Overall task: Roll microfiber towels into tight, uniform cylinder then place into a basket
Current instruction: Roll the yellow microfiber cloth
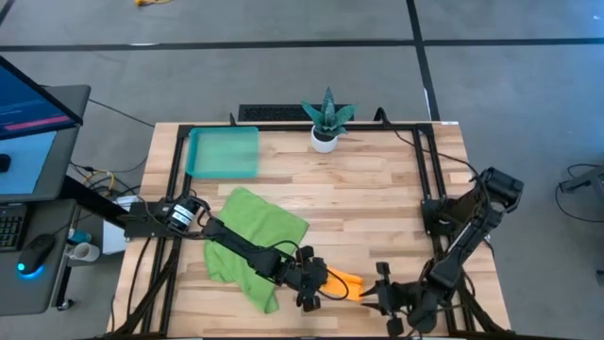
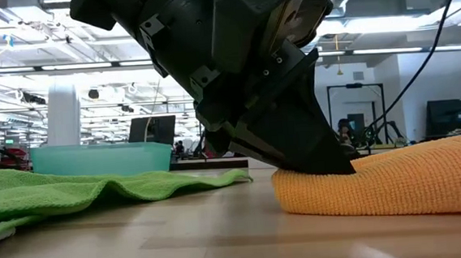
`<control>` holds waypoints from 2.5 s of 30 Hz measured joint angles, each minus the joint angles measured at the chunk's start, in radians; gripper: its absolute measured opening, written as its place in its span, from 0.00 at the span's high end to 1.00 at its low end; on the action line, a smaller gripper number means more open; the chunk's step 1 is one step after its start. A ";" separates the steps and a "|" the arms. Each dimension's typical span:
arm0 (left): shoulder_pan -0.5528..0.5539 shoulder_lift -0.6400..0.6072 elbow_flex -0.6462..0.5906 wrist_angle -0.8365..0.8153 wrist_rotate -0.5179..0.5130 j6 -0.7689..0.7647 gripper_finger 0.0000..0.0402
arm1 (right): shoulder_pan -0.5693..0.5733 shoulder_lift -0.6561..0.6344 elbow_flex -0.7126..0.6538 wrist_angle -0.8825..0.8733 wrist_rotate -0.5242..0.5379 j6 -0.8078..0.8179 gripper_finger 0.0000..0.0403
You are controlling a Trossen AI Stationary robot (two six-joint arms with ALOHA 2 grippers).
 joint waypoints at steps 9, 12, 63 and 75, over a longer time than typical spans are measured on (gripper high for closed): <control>0.001 0.000 0.000 0.000 0.004 0.000 1.00 | -0.053 0.047 0.002 0.176 -0.060 -0.135 0.71; 0.001 0.000 0.000 0.000 0.005 0.000 1.00 | -0.094 0.036 0.002 0.188 -0.160 -0.137 0.70; 0.002 -0.001 0.000 0.000 0.009 0.023 1.00 | -0.163 0.248 0.226 -0.325 -0.306 -0.028 0.46; -0.023 -0.022 -0.002 0.000 -0.062 0.250 1.00 | -0.197 0.272 0.230 -0.437 -0.304 0.152 0.60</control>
